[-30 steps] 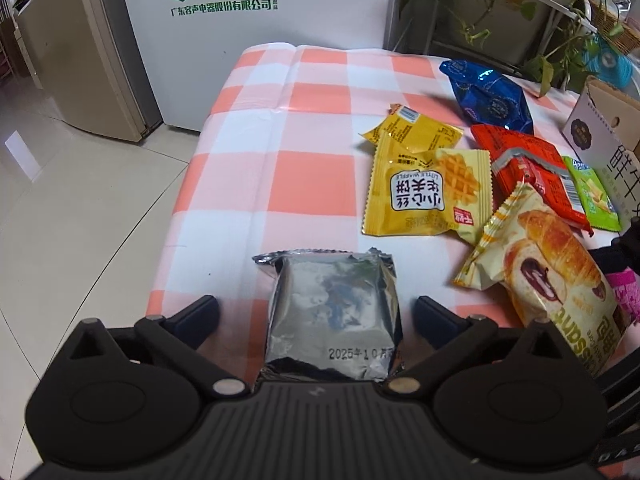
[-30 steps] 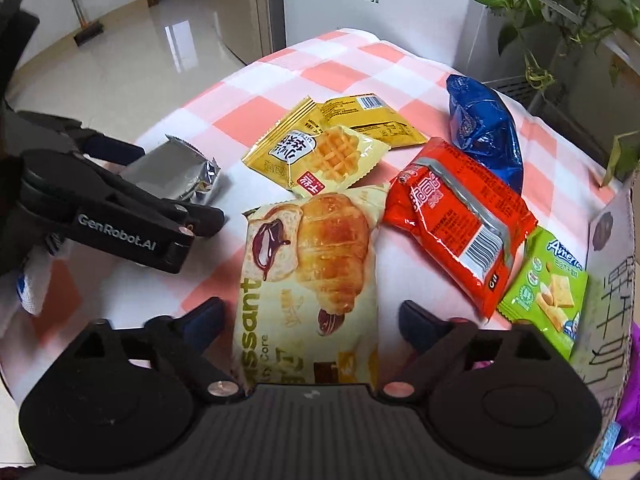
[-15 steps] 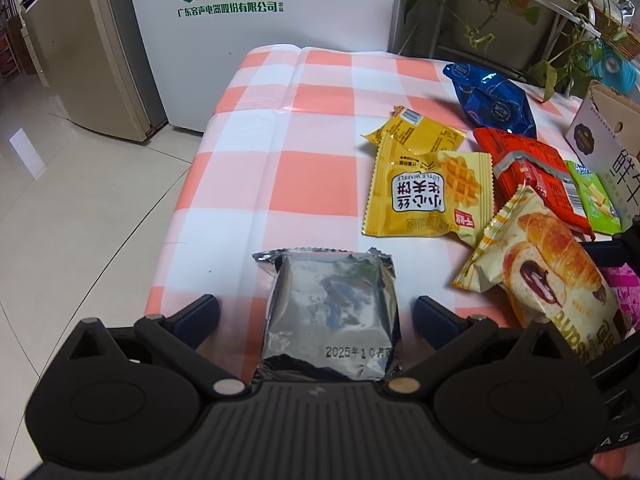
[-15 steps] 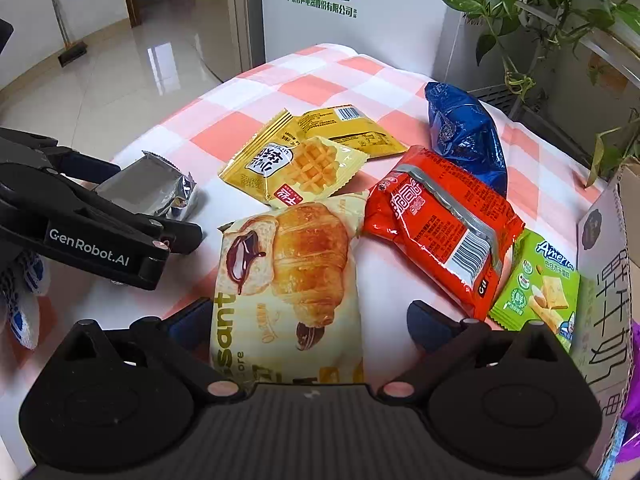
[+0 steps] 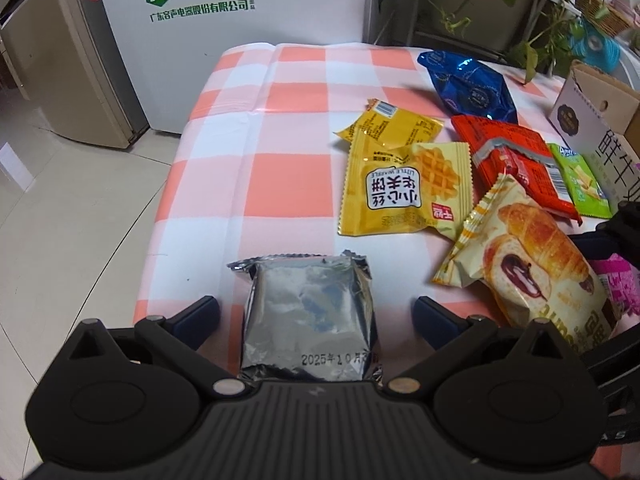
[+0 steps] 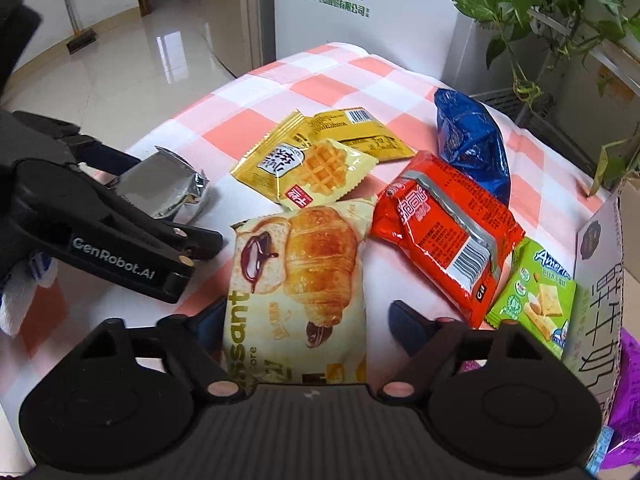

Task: Organize snacks
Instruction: 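Close the right tool on the croissant bag while the left holds the foil packet, then lift the croissant bag with the right tool while the left carries the foil packet toward the box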

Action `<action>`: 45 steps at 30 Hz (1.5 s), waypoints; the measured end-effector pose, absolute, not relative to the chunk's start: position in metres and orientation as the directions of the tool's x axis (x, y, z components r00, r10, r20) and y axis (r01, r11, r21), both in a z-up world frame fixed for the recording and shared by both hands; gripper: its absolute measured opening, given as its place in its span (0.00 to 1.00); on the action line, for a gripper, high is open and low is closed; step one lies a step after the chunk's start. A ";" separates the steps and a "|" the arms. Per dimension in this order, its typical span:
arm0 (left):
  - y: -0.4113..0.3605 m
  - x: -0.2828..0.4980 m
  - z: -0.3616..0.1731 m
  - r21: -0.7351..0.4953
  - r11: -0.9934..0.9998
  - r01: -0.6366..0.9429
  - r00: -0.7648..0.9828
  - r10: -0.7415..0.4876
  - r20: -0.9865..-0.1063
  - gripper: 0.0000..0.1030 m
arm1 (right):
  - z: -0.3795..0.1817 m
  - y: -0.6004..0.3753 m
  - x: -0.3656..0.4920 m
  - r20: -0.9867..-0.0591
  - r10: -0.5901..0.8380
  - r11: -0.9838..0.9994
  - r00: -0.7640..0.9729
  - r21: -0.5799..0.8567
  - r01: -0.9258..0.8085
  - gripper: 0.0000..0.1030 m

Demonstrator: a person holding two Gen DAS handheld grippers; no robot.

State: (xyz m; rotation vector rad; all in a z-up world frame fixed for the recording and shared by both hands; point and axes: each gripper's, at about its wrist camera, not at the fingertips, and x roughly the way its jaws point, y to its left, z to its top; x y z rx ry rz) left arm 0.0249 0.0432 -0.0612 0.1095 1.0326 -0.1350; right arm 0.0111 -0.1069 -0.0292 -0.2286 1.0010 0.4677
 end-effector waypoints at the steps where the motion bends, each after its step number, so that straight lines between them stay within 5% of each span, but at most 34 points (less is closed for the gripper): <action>1: 0.043 0.025 -0.061 0.027 0.986 0.163 0.501 -0.059 -0.863 1.00 | -0.028 -0.107 0.010 -0.848 0.276 0.874 0.452 0.026 -0.486 0.79; 7: 0.037 0.025 -0.056 0.020 0.976 0.215 0.486 -0.089 -0.870 0.84 | -0.024 -0.097 0.000 -0.838 0.297 0.829 0.458 -0.012 -0.559 0.63; 13: 0.033 0.025 -0.049 0.010 0.975 0.224 0.492 -0.104 -0.864 0.60 | -0.020 -0.103 0.003 -0.840 0.296 0.841 0.455 0.003 -0.541 0.60; 45: 0.012 0.034 -0.014 0.007 0.978 0.209 0.581 -0.118 -0.805 0.56 | 0.025 -0.134 0.021 -0.771 0.293 0.894 0.565 0.012 -0.447 0.60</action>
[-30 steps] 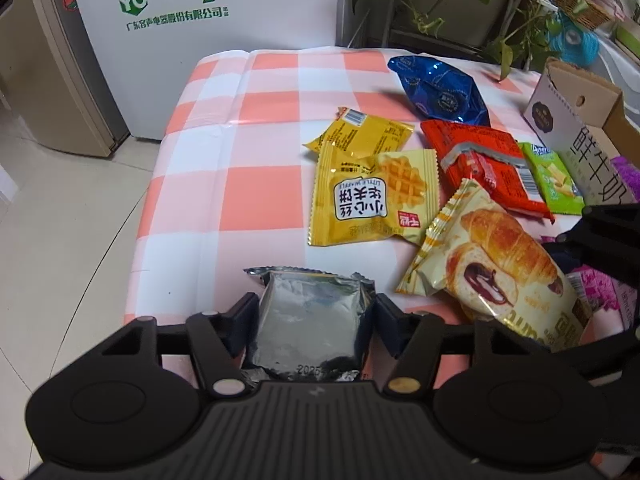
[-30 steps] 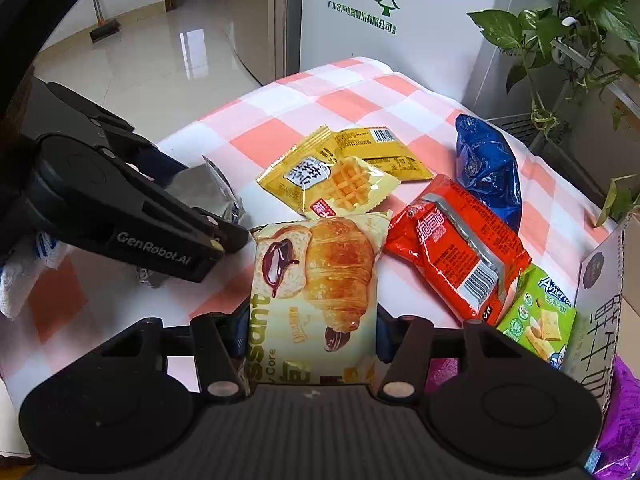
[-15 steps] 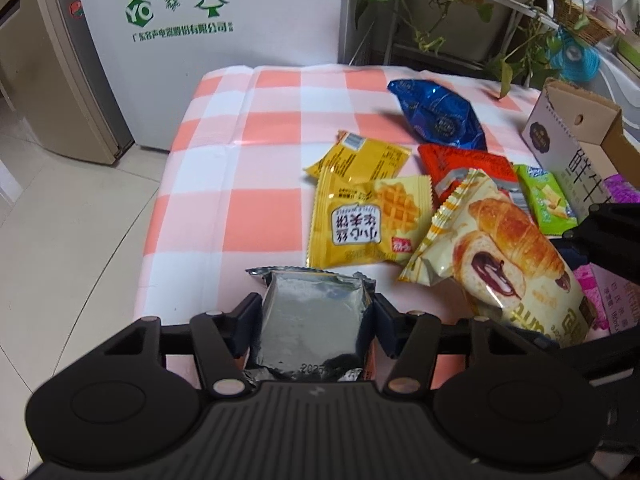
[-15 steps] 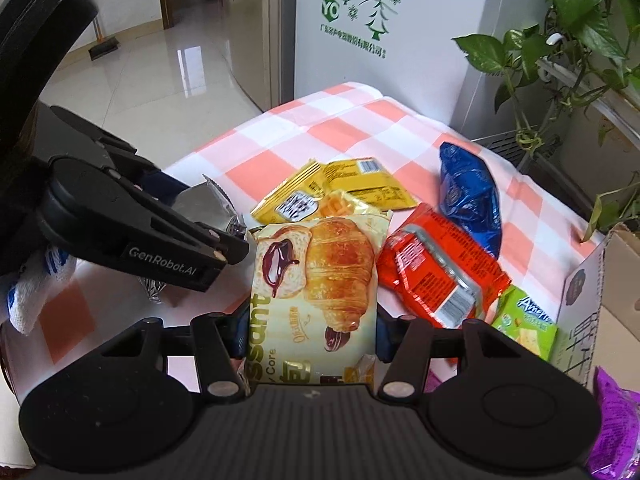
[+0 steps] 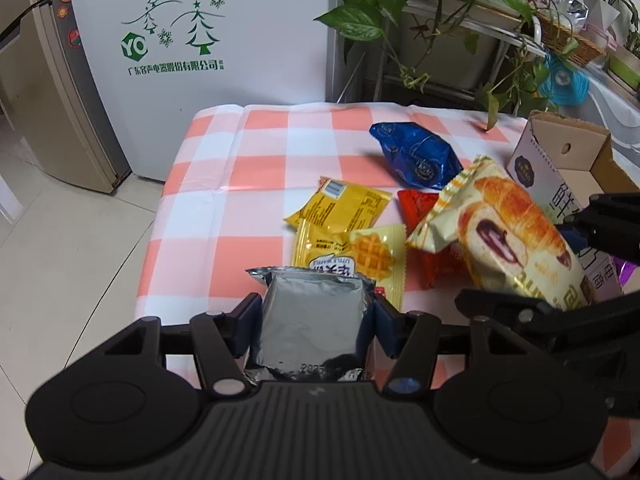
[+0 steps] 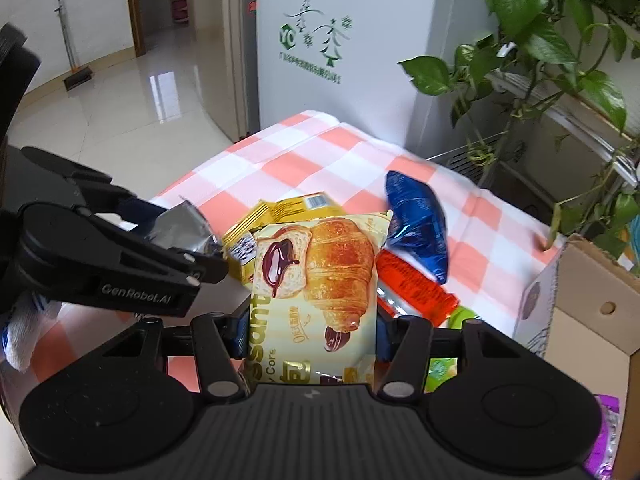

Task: Organize snacks
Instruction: 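Lift the croissant bag with the right tool while the left carries the foil packet toward the box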

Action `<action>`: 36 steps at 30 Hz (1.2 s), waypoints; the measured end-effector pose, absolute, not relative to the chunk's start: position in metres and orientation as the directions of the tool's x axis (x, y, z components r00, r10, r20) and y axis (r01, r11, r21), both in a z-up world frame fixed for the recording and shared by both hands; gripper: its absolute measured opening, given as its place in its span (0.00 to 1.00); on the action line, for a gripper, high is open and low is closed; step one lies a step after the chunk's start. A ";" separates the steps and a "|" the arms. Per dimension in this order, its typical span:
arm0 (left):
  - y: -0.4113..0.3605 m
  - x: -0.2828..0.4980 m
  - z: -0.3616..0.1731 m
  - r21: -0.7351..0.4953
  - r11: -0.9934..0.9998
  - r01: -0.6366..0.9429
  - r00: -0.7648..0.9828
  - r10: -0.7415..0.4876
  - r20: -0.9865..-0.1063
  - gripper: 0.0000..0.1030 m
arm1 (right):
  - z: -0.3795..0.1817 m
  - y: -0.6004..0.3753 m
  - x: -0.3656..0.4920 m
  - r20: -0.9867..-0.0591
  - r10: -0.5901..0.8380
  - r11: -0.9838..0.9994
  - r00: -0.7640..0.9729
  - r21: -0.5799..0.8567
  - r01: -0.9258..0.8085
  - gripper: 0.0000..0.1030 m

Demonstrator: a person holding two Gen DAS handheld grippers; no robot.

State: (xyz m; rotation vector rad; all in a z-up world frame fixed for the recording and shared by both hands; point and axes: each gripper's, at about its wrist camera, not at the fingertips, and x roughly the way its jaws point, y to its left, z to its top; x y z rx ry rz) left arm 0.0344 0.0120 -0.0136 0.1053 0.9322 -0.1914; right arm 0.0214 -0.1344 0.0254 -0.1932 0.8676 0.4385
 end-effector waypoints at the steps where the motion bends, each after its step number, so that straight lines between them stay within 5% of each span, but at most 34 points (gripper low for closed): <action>1: 0.011 0.034 -0.013 0.009 0.978 0.209 0.585 -0.118 -0.803 0.56 | 0.027 -0.136 0.022 -0.770 0.290 0.897 0.569 0.011 -0.442 0.60; 36: -0.042 0.030 0.007 0.032 0.963 0.268 0.653 -0.158 -0.741 0.56 | 0.080 -0.201 0.023 -0.690 0.208 0.938 0.694 -0.061 -0.341 0.60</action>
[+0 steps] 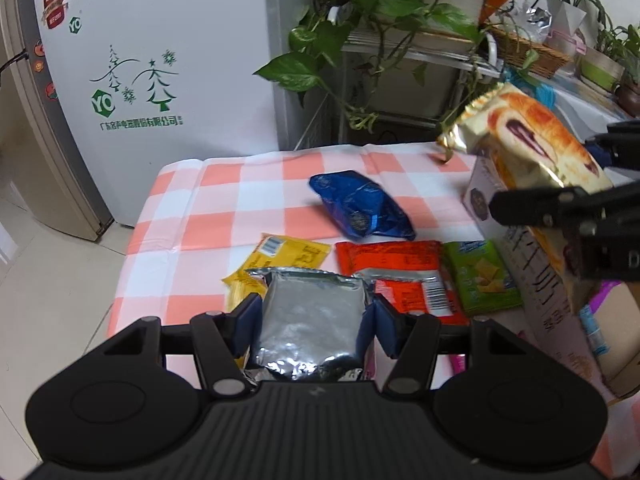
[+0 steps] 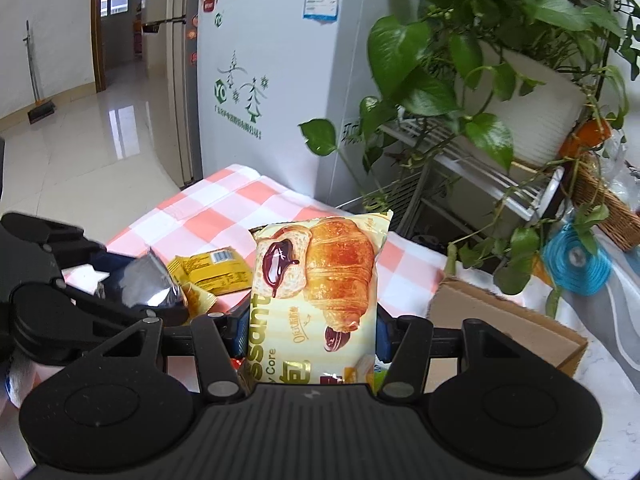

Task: Organize snacks
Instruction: 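Lift the croissant bag with the right tool while the left carries the foil packet toward the box, then open the right tool over the box to drop the croissant bag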

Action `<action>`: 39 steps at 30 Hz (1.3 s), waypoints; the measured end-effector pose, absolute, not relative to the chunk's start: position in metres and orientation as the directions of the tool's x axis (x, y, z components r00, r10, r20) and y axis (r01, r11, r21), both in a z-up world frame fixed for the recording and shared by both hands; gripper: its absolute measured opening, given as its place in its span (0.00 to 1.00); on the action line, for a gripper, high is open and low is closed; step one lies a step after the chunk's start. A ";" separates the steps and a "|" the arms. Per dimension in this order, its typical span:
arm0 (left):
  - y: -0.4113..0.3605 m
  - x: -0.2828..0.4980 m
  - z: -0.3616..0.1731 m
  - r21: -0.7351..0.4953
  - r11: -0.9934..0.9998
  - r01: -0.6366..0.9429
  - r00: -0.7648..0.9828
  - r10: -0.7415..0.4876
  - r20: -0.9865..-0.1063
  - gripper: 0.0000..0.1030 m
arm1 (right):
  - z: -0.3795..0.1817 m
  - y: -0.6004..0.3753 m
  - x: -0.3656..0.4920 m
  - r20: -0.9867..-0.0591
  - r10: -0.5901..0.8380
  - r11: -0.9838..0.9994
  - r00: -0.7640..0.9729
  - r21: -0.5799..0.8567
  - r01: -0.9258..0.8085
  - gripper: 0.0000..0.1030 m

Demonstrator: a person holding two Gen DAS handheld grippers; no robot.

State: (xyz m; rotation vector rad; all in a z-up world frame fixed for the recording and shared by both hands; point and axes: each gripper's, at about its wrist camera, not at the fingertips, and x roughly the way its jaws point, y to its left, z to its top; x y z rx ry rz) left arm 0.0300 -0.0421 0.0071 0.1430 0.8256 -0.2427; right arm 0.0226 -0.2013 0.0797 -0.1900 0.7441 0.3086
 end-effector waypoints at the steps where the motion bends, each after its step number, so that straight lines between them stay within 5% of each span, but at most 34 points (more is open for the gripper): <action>1: -0.045 0.028 0.008 0.029 0.962 0.270 0.652 -0.161 -0.741 0.56 | 0.082 -0.205 0.022 -0.686 0.208 0.939 0.697 -0.060 -0.339 0.60; 23: -0.114 -0.015 0.027 0.041 0.940 0.337 0.646 -0.200 -0.737 0.56 | 0.092 -0.288 0.020 -0.684 0.175 0.978 0.708 0.036 -0.207 0.60; 39: -0.193 -0.028 0.041 -0.034 0.882 0.471 0.596 -0.346 -0.725 0.56 | 0.084 -0.336 0.026 -0.704 0.121 0.993 0.700 0.081 -0.090 0.60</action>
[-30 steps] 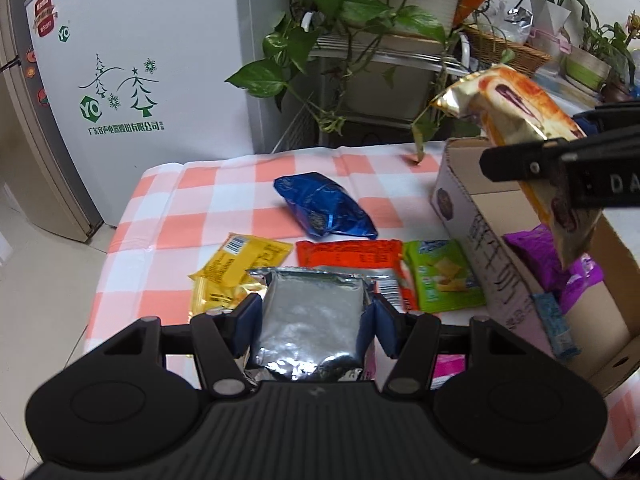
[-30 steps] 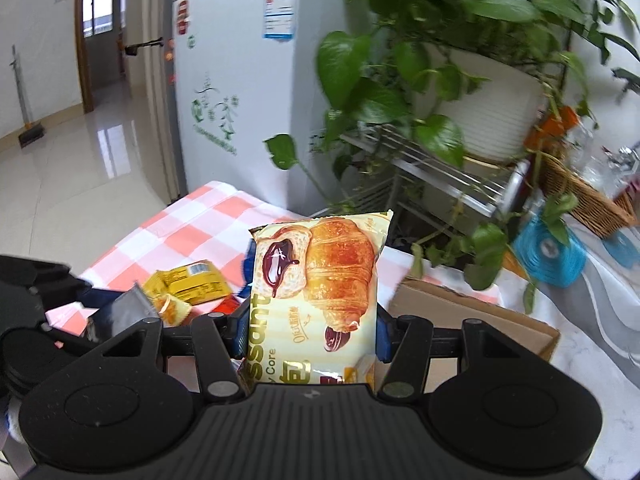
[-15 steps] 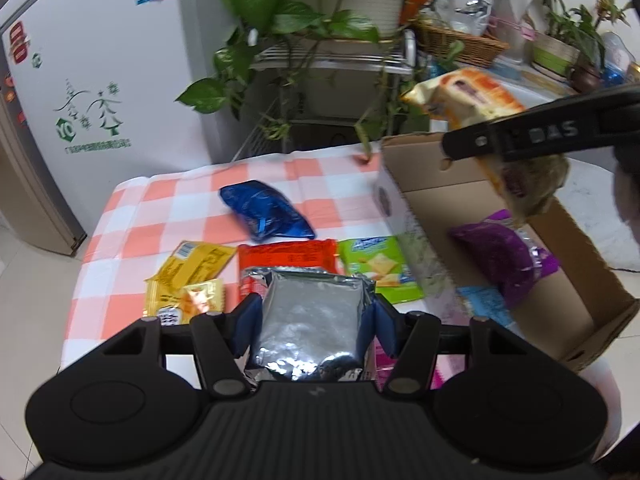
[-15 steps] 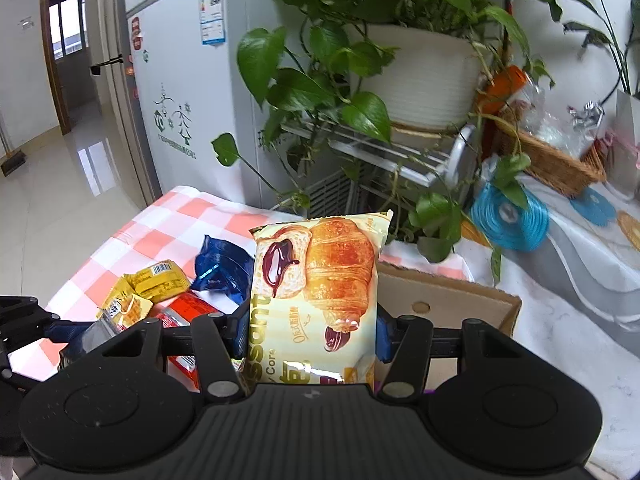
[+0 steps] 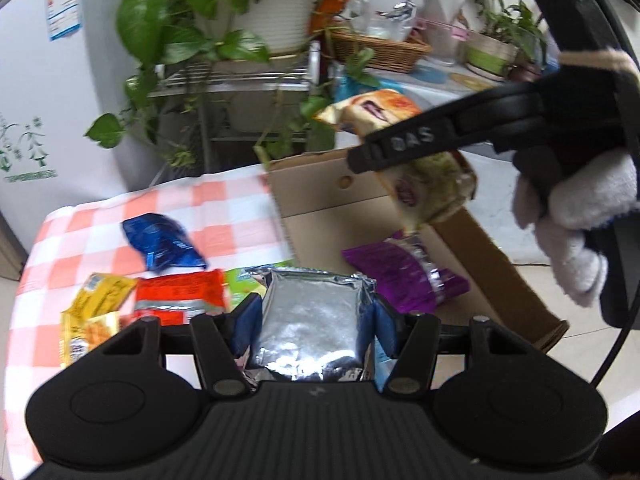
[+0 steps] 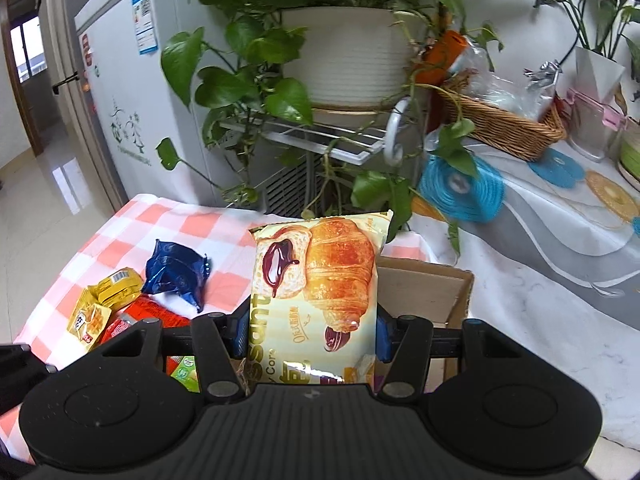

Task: Organize snacks
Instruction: 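Open the right tool over the box to drop the croissant bag, then open the left tool over the box to drop the silver foil packet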

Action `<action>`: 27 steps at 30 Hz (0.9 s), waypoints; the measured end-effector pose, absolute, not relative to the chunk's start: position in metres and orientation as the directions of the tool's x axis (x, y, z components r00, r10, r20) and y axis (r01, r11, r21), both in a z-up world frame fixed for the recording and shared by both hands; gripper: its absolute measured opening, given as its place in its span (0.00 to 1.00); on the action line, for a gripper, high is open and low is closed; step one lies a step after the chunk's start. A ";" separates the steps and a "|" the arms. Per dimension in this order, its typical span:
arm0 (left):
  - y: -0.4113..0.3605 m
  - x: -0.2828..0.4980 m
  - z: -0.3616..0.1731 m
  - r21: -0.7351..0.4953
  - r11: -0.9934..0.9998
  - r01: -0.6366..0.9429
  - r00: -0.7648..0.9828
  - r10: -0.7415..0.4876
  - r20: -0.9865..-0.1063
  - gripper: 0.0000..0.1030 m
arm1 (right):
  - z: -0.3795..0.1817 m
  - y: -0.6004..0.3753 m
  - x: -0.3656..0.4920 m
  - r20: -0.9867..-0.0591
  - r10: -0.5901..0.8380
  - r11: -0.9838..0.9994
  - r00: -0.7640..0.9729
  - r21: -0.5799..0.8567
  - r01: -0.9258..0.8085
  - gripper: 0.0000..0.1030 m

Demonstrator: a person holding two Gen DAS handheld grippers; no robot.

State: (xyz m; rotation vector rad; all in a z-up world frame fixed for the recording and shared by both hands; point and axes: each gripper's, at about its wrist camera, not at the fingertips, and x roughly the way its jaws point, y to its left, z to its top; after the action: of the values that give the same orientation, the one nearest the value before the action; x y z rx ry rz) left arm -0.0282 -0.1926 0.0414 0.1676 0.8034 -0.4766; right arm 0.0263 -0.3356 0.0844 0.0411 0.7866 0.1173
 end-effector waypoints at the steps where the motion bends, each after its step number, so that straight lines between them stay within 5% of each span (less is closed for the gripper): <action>1: -0.197 -0.028 0.041 -0.037 0.878 0.476 0.591 -0.351 -0.726 0.56 | 0.085 -0.338 0.026 -0.703 0.120 0.993 0.702 0.084 -0.085 0.60; 10: -0.227 -0.023 0.032 -0.106 0.850 0.516 0.545 -0.421 -0.725 0.57 | 0.081 -0.349 0.032 -0.713 0.099 0.995 0.694 0.093 -0.046 0.60; 17: -0.229 -0.026 0.039 -0.096 0.838 0.537 0.566 -0.442 -0.696 0.71 | 0.082 -0.352 0.032 -0.705 0.100 0.994 0.702 0.108 -0.034 0.80; 27: -0.180 -0.021 0.052 -0.111 0.883 0.457 0.603 -0.399 -0.690 0.72 | 0.086 -0.344 0.031 -0.688 0.147 0.988 0.711 0.140 -0.069 0.82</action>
State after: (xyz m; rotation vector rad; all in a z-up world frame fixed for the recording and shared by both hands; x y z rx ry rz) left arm -0.0210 -0.1798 0.0520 0.0800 0.7788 -0.4960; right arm 0.0310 -0.3440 0.0858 0.1064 0.7714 0.1200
